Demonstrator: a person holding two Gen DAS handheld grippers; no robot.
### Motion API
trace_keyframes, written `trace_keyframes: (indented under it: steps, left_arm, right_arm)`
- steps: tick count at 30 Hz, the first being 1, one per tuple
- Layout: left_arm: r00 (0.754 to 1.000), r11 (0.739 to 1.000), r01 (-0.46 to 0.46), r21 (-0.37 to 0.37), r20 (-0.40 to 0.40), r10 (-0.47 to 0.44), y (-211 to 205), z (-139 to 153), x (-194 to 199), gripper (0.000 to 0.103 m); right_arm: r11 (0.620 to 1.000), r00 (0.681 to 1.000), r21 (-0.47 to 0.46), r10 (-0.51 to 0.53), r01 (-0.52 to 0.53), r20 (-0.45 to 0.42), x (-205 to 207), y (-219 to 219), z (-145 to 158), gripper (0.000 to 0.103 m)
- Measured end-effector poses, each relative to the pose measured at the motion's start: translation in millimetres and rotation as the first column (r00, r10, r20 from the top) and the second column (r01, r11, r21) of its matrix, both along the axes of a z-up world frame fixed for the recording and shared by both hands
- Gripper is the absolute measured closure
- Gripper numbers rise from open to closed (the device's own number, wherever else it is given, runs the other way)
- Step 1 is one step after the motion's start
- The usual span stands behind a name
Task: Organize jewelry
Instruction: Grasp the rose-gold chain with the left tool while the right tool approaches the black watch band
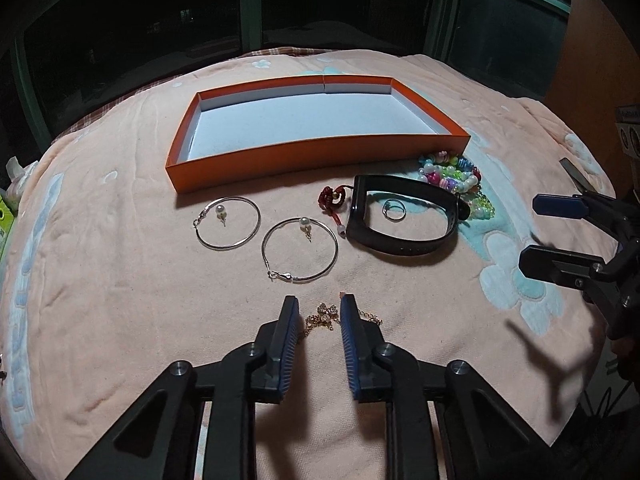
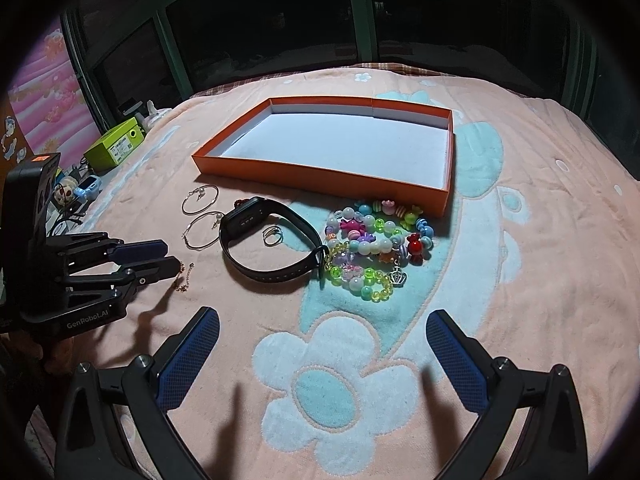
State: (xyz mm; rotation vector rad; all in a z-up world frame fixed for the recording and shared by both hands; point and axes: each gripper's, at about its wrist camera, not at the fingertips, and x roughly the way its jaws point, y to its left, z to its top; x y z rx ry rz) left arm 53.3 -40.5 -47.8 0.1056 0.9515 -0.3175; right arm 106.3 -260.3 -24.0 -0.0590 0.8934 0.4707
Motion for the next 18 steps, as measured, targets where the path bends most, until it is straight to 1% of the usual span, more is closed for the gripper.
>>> trace_keyframes:
  steps: [8,14,18]
  left_arm:
    - [1.0,1.0,0.029,-0.006,-0.001,-0.029,-0.4,-3.8,3.9,0.084]
    - [0.999,0.999,0.047,0.003,0.011,-0.047,-1.0,-4.6,3.9,0.092]
    - [0.999,0.999,0.044,0.007,0.023,-0.044,-1.4,-4.2,1.8,0.093]
  right_arm:
    - [1.0,1.0,0.011,0.003,-0.002,-0.028,6.3,0.5,-7.1,0.0]
    - [1.0,0.999,0.013,0.005,-0.005,-0.036,8.7,2.1,-9.5,0.0]
    - [1.0,0.999,0.012,0.005,-0.004,-0.04,10.5,1.9,-10.7,0.0]
